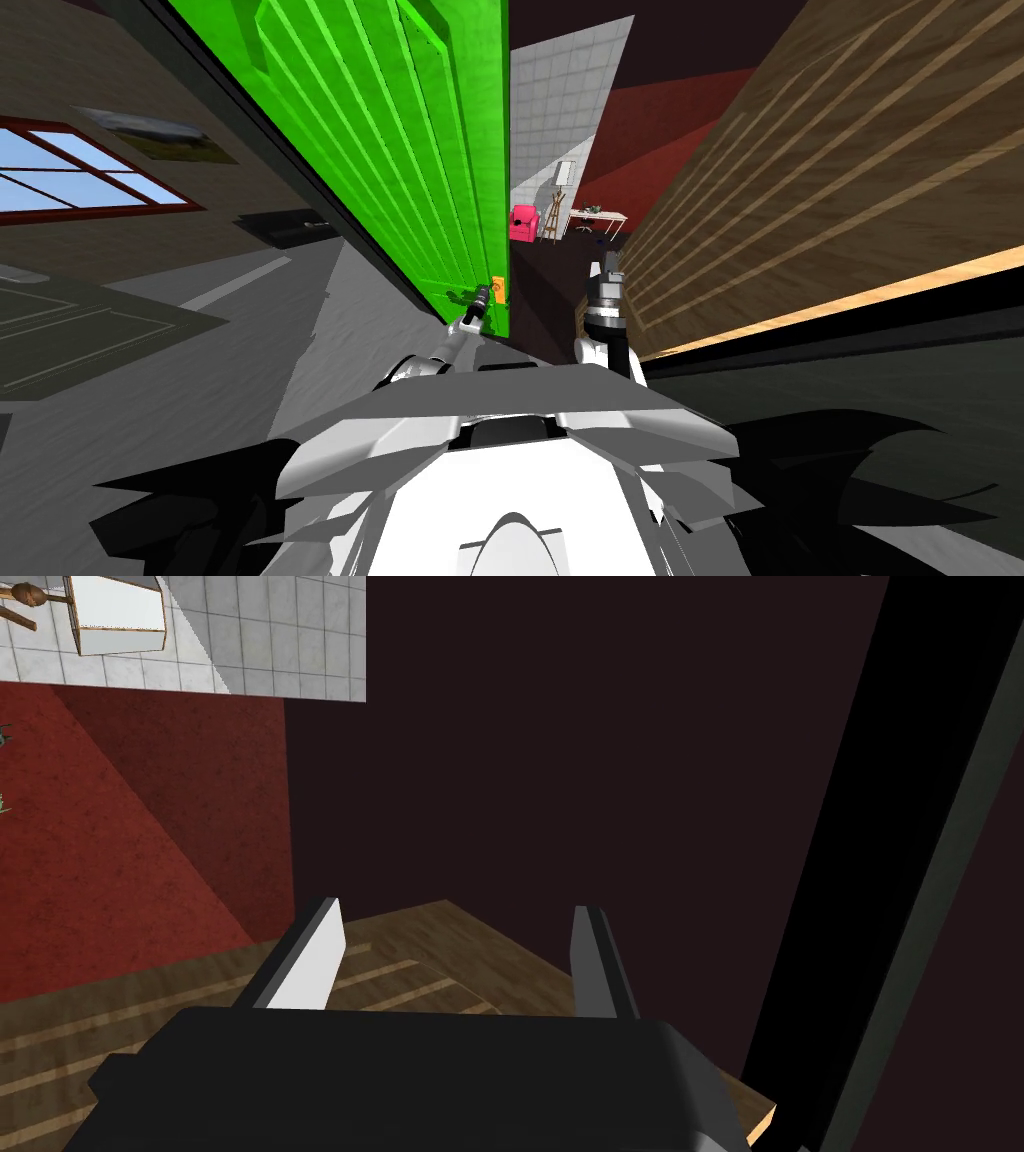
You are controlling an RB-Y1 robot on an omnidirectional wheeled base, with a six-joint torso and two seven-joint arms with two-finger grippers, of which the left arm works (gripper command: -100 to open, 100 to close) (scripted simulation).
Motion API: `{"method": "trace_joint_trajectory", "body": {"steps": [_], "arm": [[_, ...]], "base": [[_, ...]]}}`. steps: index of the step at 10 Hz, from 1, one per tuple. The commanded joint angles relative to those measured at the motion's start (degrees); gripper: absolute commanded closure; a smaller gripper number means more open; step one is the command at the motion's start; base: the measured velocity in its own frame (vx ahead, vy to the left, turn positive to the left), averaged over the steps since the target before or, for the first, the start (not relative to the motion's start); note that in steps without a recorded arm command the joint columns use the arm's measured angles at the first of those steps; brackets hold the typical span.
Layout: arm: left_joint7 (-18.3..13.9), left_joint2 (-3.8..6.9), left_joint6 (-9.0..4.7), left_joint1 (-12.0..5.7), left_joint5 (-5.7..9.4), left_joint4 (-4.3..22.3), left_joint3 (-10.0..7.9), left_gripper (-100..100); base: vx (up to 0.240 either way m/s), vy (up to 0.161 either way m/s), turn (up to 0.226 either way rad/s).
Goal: Push the door open
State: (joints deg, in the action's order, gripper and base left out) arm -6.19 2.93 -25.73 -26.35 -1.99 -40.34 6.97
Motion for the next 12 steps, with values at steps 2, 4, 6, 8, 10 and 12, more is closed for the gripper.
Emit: {"method": "trace_joint_trajectory", "body": {"steps": [2, 4, 6, 8, 10, 12], "arm": [[-0.4, -0.21, 0.06, 0.16, 0.07, -0.2, 0.35, -100], [-0.7, -0.97, 0.12, 0.28, 0.15, -0.3, 0.69, -100], [-1.0, -1.94, 0.16, 0.36, 0.2, -0.4, 0.94, -100], [-0.7, -0.78, -0.04, 0.34, 0.23, -0.2, 0.62, -100], [-0.6, -0.49, -0.15, 0.36, 0.26, -0.1, 0.51, -100], [-0.5, -0.3, -0.38, 0.39, 0.31, 0.0, 0.26, -100]], "base": [[-0.197, 0.035, 0.005], [-0.207, 0.032, 0.009], [-0.195, 0.013, 0.006], [-0.002, -0.019, -0.016], [0.152, -0.055, -0.013], [0.194, -0.063, -0.02]]}}
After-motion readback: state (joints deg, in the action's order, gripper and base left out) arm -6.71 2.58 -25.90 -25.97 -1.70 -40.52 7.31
